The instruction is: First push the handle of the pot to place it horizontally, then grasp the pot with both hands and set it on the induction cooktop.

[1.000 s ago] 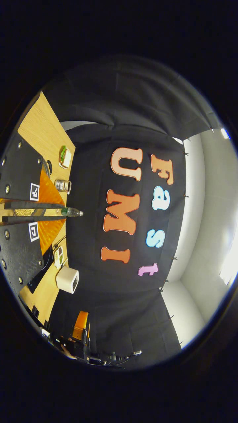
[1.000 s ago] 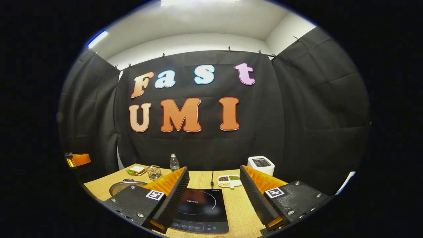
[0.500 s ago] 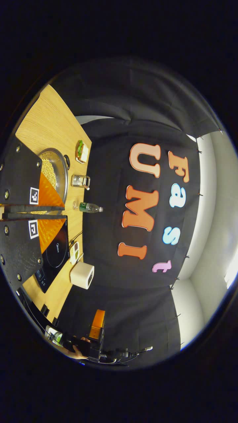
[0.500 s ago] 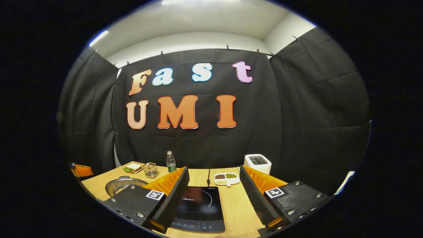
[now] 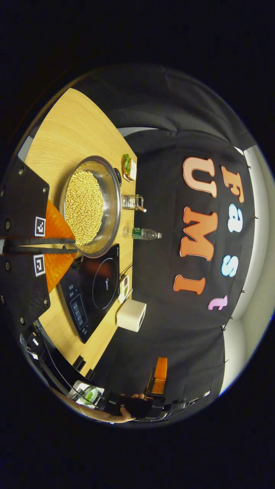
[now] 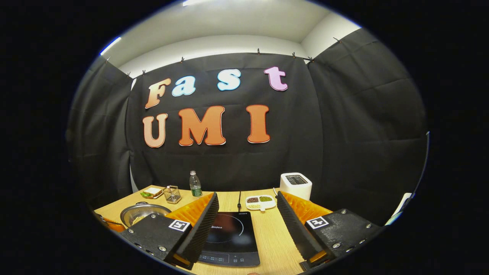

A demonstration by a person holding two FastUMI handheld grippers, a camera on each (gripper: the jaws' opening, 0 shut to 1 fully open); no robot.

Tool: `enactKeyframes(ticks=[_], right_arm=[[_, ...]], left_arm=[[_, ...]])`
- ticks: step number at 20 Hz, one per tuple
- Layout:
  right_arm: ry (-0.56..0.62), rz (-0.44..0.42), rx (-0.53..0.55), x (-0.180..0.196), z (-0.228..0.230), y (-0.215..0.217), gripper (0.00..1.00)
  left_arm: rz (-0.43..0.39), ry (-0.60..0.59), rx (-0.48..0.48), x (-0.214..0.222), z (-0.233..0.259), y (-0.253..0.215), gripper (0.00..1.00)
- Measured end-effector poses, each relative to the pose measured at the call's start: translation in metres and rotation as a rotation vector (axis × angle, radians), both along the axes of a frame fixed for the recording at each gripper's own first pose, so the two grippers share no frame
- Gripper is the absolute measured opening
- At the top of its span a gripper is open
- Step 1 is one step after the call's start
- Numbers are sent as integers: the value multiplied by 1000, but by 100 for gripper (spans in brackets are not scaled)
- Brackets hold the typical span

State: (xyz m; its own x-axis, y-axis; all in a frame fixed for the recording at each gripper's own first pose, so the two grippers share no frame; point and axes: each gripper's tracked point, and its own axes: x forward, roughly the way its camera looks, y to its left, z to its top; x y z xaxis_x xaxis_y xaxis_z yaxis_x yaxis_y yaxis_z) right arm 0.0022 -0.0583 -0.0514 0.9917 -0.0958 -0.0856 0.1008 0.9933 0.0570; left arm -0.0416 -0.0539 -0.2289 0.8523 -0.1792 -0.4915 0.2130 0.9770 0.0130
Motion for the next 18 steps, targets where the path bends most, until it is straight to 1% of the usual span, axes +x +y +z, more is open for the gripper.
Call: enactKeyframes(ticks=[4,5,9,11,12,13,14,18], right_arm=[[9,0,1,0,-4,0,95],[10,-1,2,0,-5,0,100],[12,-3,1,0,-8,0,100],[13,-3,0,0,-9,-1,100],[15,-3,-1,0,-10,-1,95],[17,-4,-1,1,-11,-2,95],[19,-3,0,0,-12,-2,100],[23,-5,-10,1,-15,-4,100]], left_arm=[[-7,79,27,-5,-36,0,2],[-8,98,33,-6,-45,1,2],[-15,131,79,-3,-65,0,2],[-16,151,85,0,-75,-2,2],[-17,158,86,2,-80,-3,2],[-15,158,97,7,-81,-3,2],[-6,153,110,12,-81,-1,2],[-19,105,94,30,-63,-14,2]])
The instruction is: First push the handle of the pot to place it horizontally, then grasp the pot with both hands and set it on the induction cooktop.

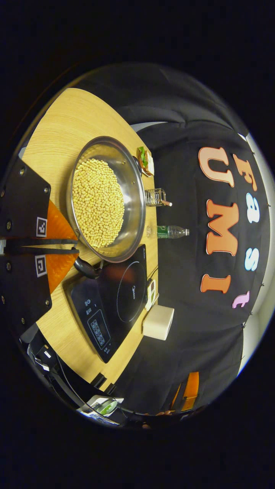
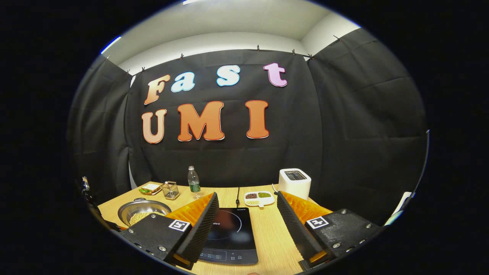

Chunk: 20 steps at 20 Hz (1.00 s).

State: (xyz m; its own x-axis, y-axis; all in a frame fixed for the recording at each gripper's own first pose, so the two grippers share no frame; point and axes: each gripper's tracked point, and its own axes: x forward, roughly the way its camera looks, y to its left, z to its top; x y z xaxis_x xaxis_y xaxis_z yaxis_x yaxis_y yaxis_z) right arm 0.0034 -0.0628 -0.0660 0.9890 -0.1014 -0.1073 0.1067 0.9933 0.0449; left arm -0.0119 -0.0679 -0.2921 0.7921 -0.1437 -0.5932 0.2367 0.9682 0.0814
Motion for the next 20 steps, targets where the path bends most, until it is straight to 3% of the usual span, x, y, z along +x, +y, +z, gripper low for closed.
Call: enactKeyframes(ticks=[2,3,4,6,11,12,18,20], right_arm=[[4,-4,7,0,-2,-2,100],[6,-4,15,0,-3,-2,95],[7,-2,22,0,-4,-2,100],[9,-6,22,-1,-6,-6,100],[21,-15,31,1,-14,-11,95],[25,-15,33,1,-16,-11,100],[45,-19,39,-2,-26,-16,95],[48,-12,49,0,-29,-13,95]], left_arm=[[-13,-18,4,9,4,-5,2],[-19,-2,-2,9,-1,-7,5],[-18,19,0,9,-9,-8,2],[-1,19,14,14,-14,-2,3],[-9,23,-37,23,-17,-18,3],[-14,28,-29,24,-19,-19,2],[-9,27,81,4,-12,7,3],[-1,68,55,-7,-14,11,3]])
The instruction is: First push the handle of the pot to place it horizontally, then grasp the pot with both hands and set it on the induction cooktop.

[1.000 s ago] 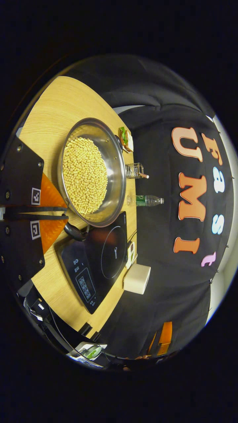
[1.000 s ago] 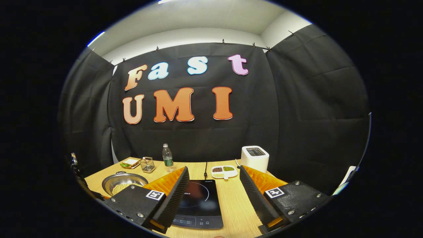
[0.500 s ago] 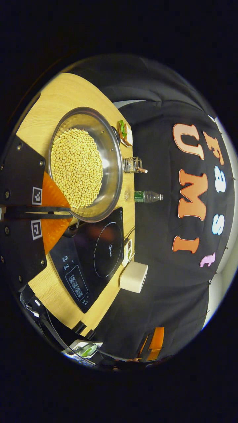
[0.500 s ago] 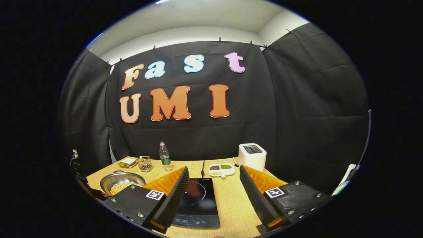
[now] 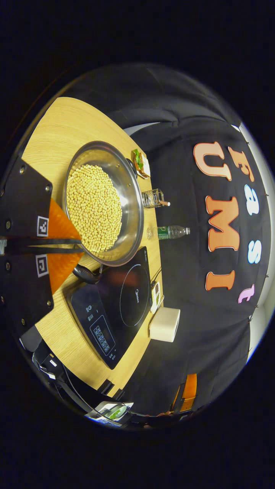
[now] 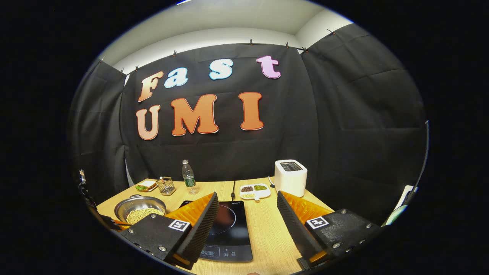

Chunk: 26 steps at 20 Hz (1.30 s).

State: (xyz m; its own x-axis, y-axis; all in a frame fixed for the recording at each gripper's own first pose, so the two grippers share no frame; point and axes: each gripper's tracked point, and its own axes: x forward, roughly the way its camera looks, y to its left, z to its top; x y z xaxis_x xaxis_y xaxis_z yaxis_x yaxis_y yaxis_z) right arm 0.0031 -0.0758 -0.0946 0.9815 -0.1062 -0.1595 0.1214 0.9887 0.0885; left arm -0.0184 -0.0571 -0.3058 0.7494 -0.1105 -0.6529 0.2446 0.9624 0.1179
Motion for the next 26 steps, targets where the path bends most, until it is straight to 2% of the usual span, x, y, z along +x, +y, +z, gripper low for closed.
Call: enactKeyframes(ticks=[2,6,13,18,26], right_arm=[[4,12,5,-1,-1,4,95],[11,12,-4,-2,-3,3,95],[13,-8,4,-4,-3,-5,95],[25,-17,3,-3,-8,-12,95],[52,-41,12,3,-21,-26,95]], left_arm=[[2,50,-45,-12,-18,-3,2],[13,36,-37,1,-20,-6,2],[-45,52,-6,21,-29,-27,2],[-76,65,-35,46,-38,-45,2],[-79,105,-108,73,-47,-63,2]])
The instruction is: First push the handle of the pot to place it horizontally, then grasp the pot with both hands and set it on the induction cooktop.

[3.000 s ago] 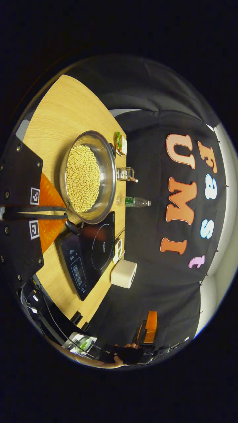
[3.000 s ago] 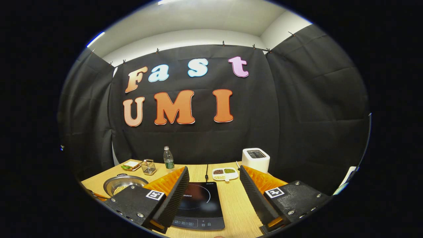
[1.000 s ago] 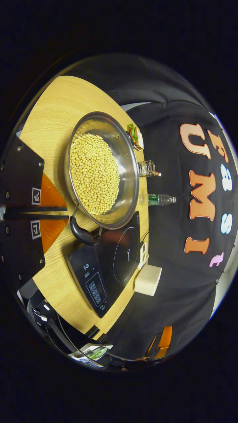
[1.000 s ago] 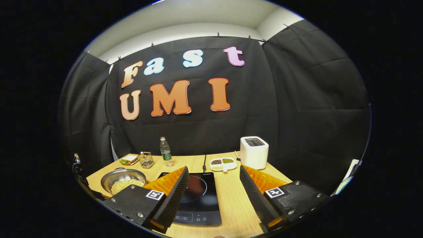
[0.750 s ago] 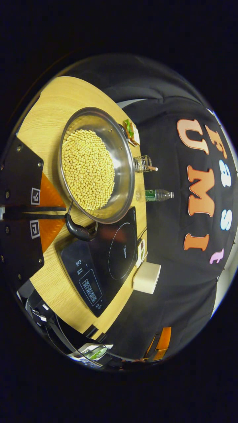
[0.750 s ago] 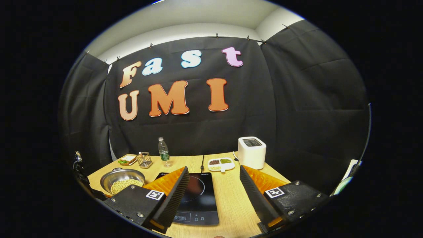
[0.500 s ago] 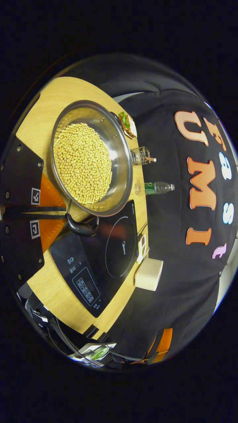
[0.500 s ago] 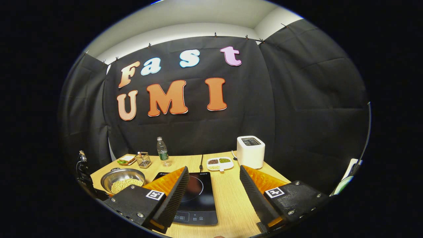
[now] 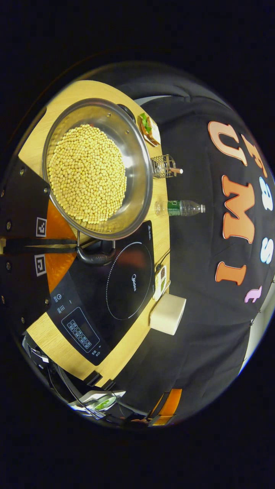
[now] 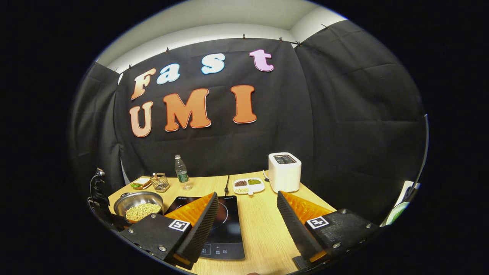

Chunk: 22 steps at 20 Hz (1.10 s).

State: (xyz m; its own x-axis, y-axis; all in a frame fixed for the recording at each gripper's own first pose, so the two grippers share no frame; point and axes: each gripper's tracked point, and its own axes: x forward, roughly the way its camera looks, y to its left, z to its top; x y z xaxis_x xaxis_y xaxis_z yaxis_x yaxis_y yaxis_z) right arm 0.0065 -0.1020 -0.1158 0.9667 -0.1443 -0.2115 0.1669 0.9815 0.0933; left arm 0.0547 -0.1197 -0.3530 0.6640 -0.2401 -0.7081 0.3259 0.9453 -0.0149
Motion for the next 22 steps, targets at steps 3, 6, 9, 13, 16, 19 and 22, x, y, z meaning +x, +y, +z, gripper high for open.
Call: enactKeyframes(ticks=[3,6,9,13,16,19,22], right_arm=[[13,-4,1,3,-6,-1,95],[33,6,4,7,-14,3,95],[51,9,1,11,-22,4,95],[60,4,-4,11,-24,3,95],[69,-3,-15,13,-26,2,95],[79,-7,-18,14,-28,2,95],[90,-9,-21,14,-30,2,95]], left_arm=[[-13,-1,22,13,-4,-2,1],[-23,-1,31,20,-5,-3,1],[-28,12,10,26,-5,-4,1],[-17,22,-16,36,-5,-3,1],[-10,17,-14,48,-8,-5,1],[-9,14,-15,57,-9,-8,1],[-10,9,-16,67,-9,-11,1]])
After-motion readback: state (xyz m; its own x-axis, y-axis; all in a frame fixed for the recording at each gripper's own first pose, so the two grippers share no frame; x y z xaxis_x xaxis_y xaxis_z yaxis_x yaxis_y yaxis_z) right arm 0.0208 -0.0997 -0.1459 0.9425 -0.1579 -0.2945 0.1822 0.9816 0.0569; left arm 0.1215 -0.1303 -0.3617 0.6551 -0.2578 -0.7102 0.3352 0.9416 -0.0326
